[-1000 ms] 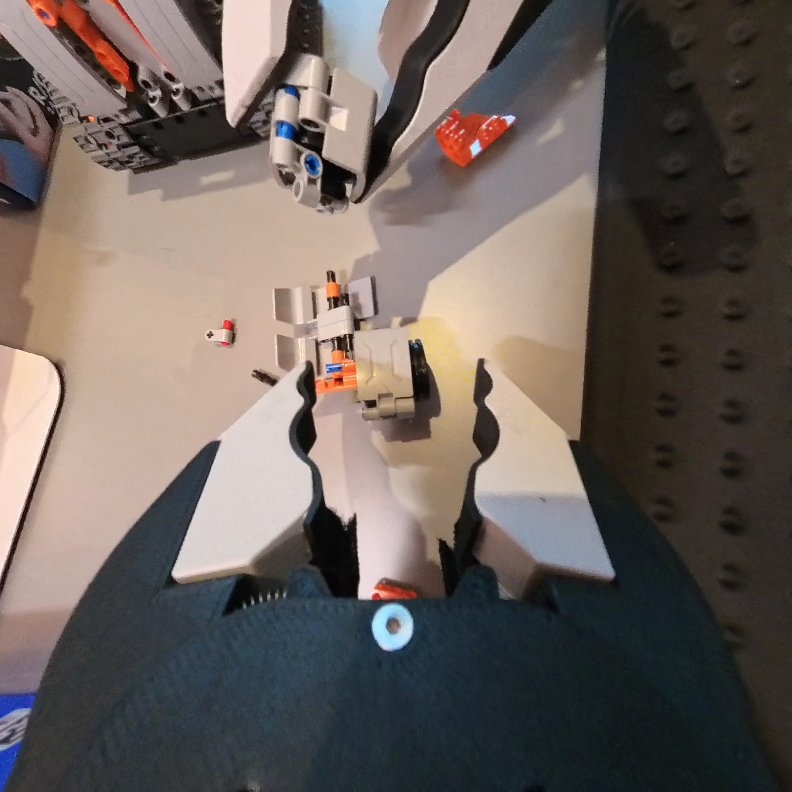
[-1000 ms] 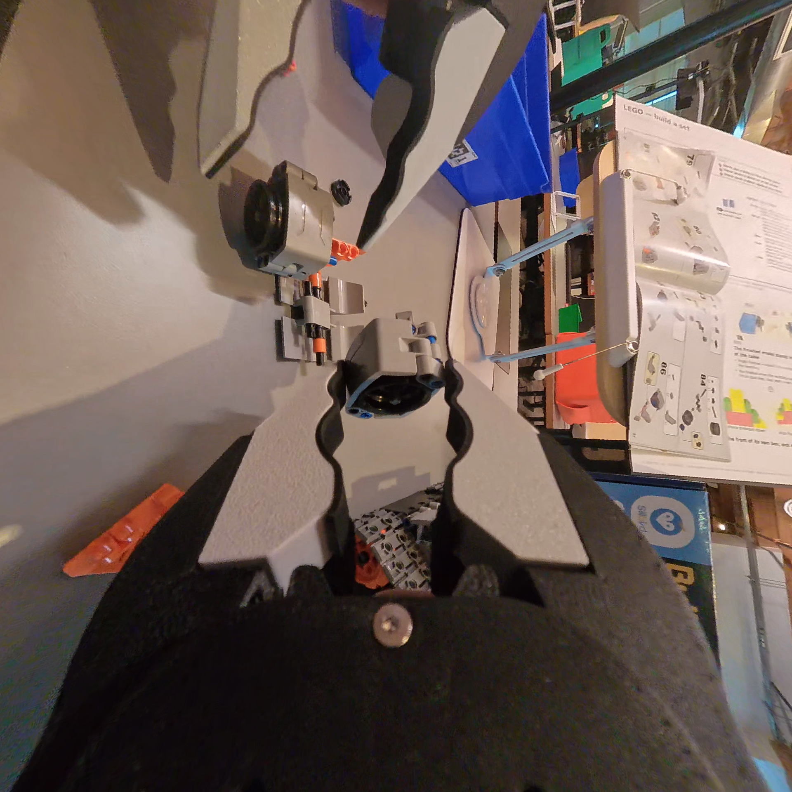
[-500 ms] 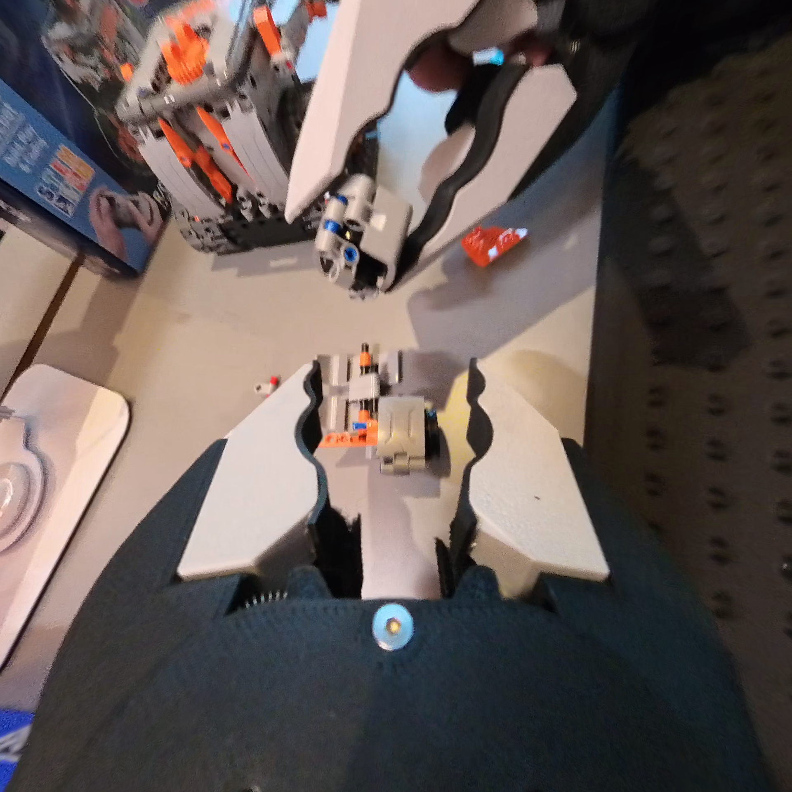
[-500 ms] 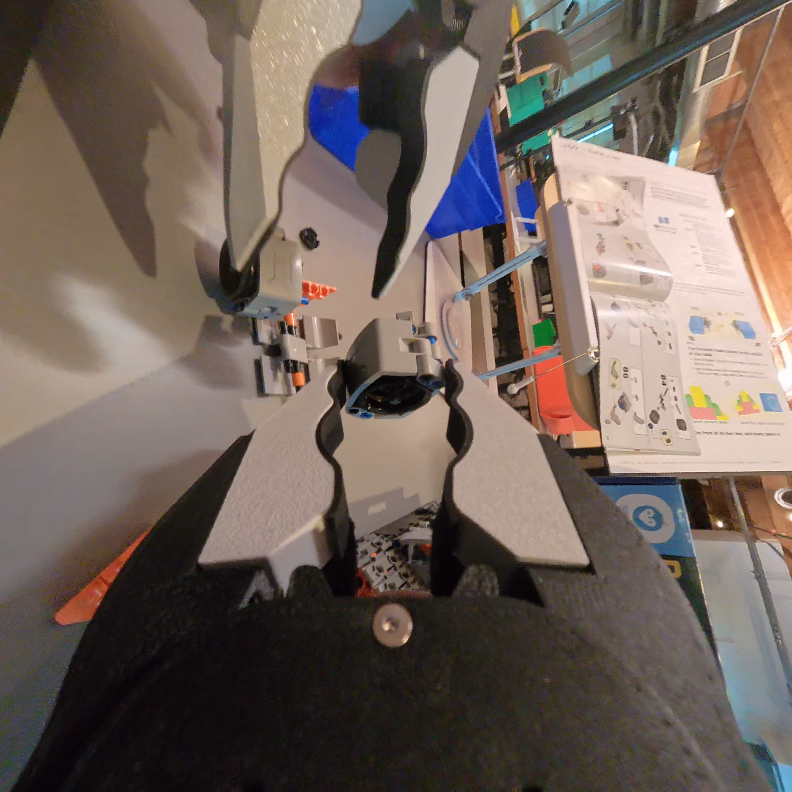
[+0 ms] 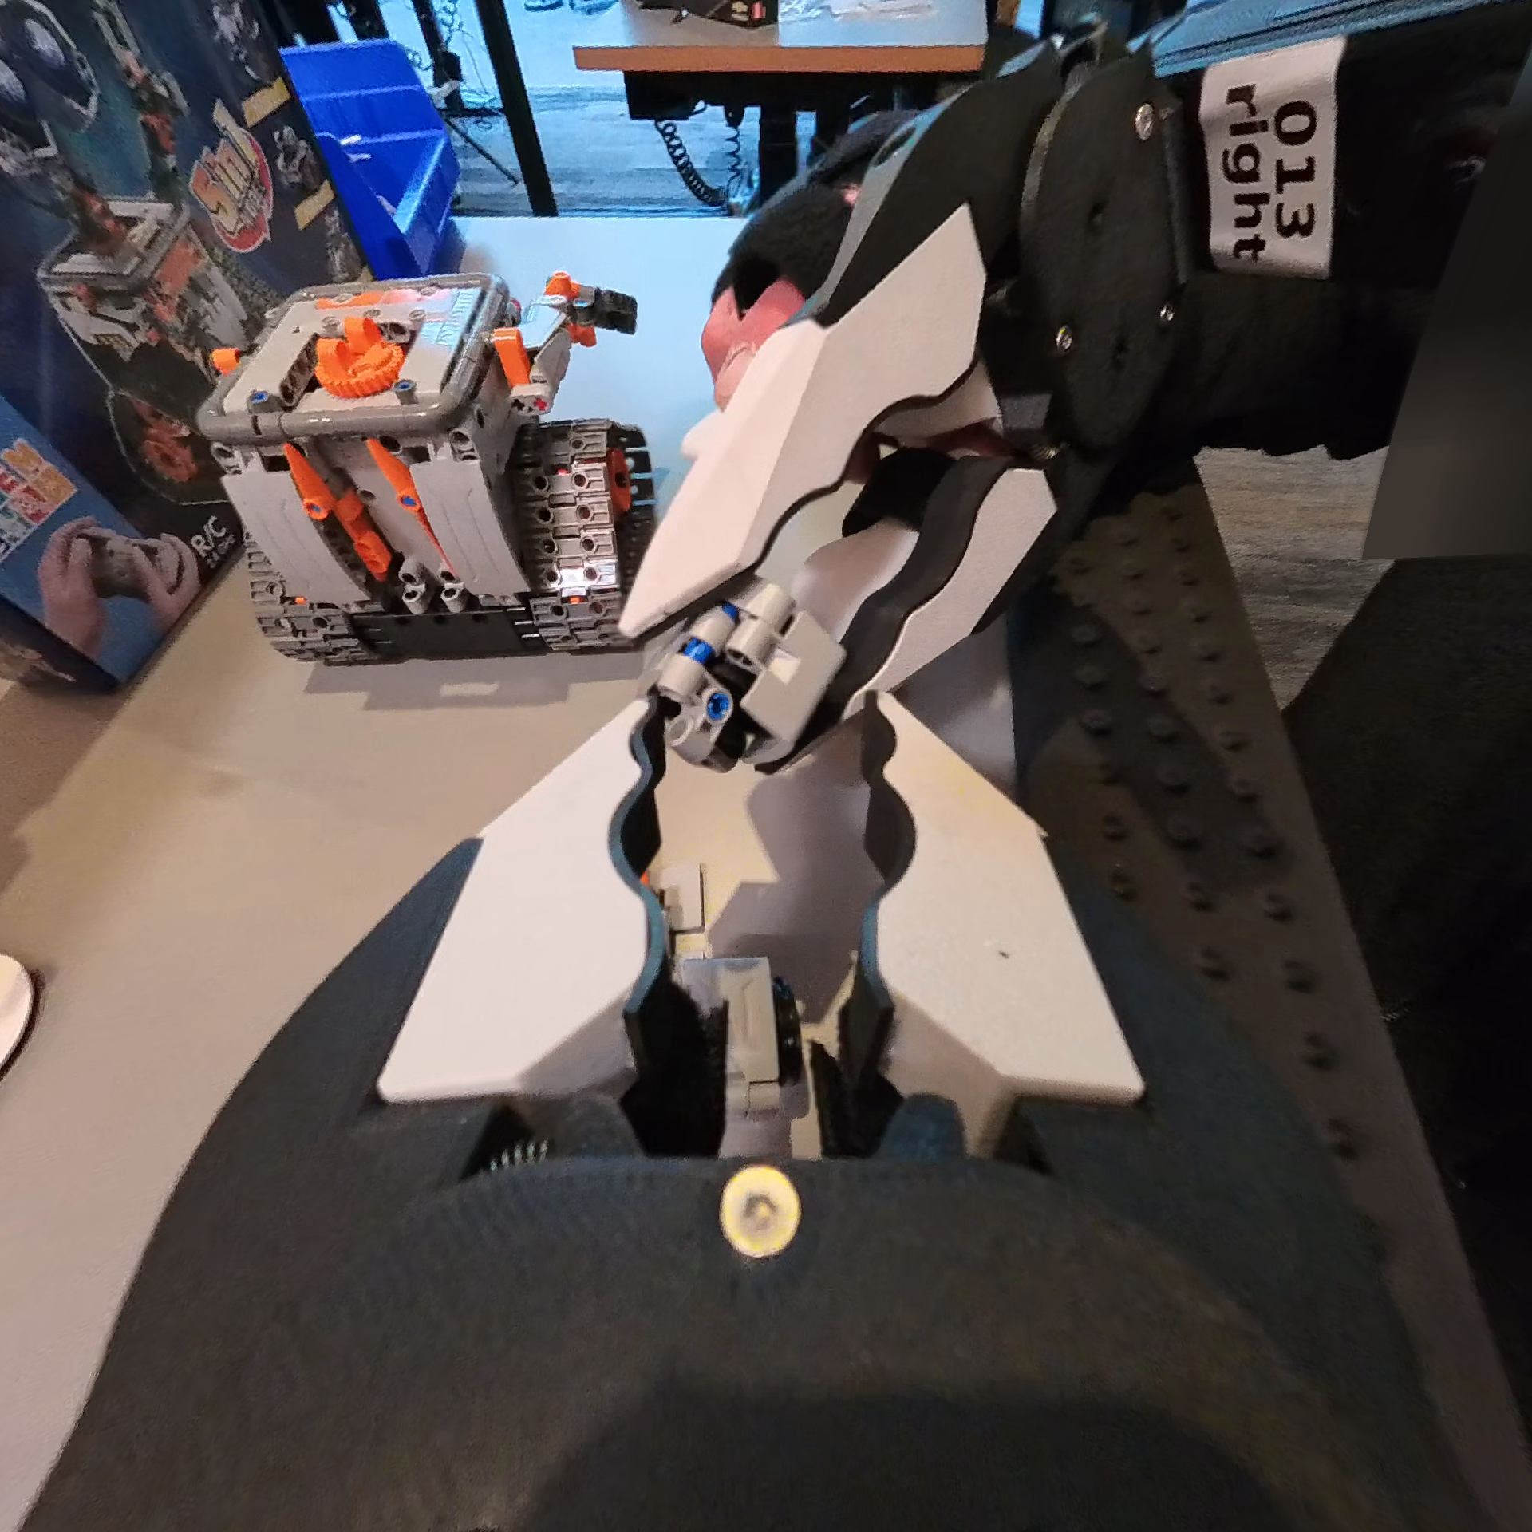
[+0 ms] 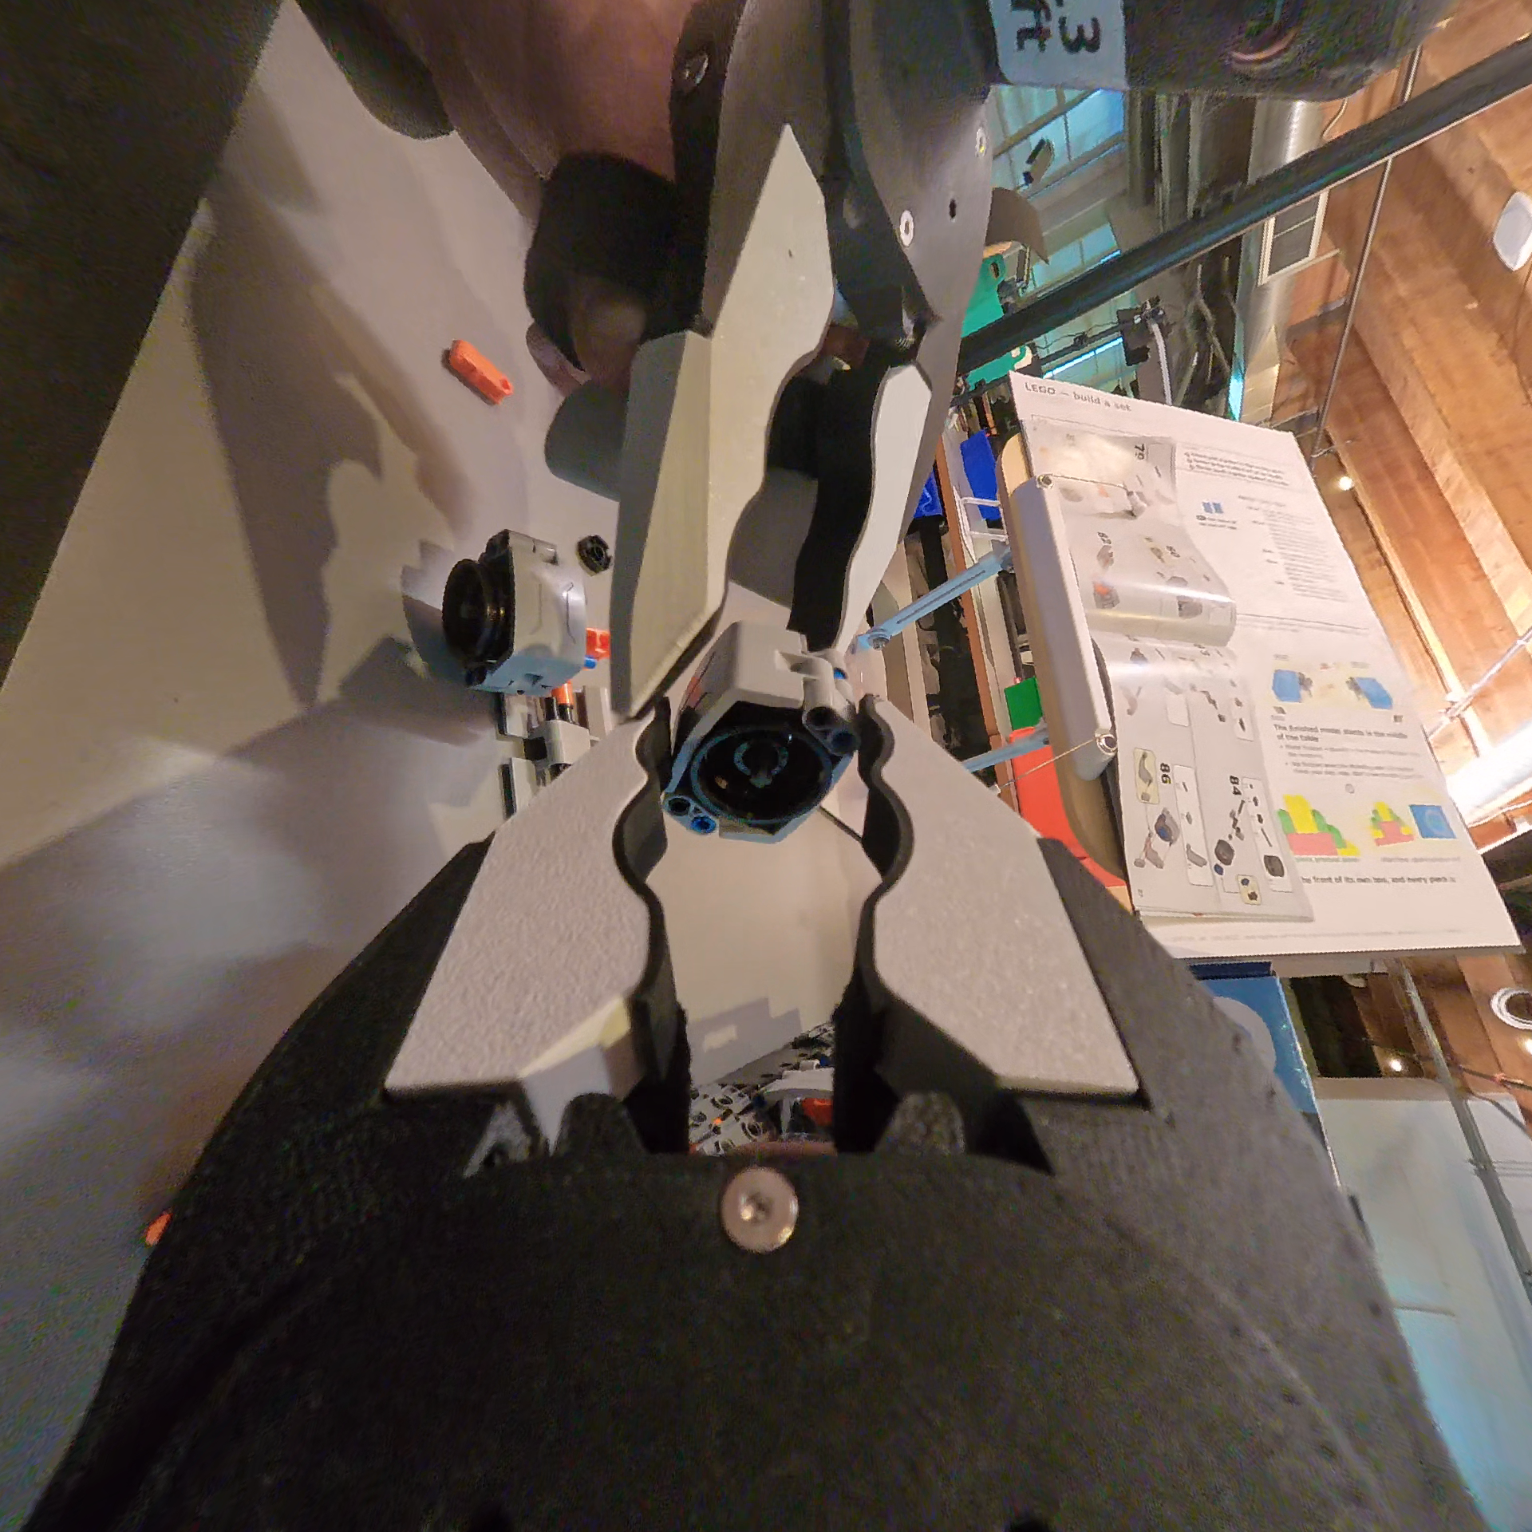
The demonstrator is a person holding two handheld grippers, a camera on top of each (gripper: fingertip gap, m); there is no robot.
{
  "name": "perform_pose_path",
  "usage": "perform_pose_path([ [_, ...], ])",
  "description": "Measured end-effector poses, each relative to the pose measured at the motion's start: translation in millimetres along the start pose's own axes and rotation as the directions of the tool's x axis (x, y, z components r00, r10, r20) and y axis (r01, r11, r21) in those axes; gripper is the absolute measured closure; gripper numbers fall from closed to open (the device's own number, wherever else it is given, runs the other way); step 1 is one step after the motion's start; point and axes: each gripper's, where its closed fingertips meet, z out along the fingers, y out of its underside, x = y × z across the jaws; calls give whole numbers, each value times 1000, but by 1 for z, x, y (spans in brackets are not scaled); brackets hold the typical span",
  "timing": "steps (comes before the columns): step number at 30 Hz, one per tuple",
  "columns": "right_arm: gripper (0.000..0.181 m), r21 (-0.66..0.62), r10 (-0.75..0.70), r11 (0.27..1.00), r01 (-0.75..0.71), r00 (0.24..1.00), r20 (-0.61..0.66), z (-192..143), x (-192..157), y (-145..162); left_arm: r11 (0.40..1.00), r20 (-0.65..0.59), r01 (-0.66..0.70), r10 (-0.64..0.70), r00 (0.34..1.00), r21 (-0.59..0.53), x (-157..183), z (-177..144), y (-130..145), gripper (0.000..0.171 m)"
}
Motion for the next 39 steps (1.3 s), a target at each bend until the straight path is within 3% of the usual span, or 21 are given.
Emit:
perform_pose_path([
  [2,139,9,21,1000,-21,1000,7,-1,1,-1,999,-40,21,-20,999,28,-1,-4,-4,139],
  [9,140,66,112,991,-115,993,46,-4,2,-6,998,-67,-44,47,997,32,3,-8,-10,140],
  [16,139,132,209,966,-223,971,114,-8,2,-14,998,-186,2,9,982,57,11,-10,-17,141],
  [22,135,166,344,909,-383,913,221,-13,4,-15,998,-301,32,-15,953,51,14,-12,-20,141],
  [28,141,155,460,834,-529,823,334,-18,5,-11,998,-314,-42,54,948,44,12,-12,-28,141],
  [36,142,136,453,863,-486,865,217,-16,19,-2,999,-322,11,7,947,54,2,-10,-36,139],
  [39,141,112,448,876,-470,877,172,-15,23,6,998,-285,23,-7,958,55,-4,-10,-34,131],
])
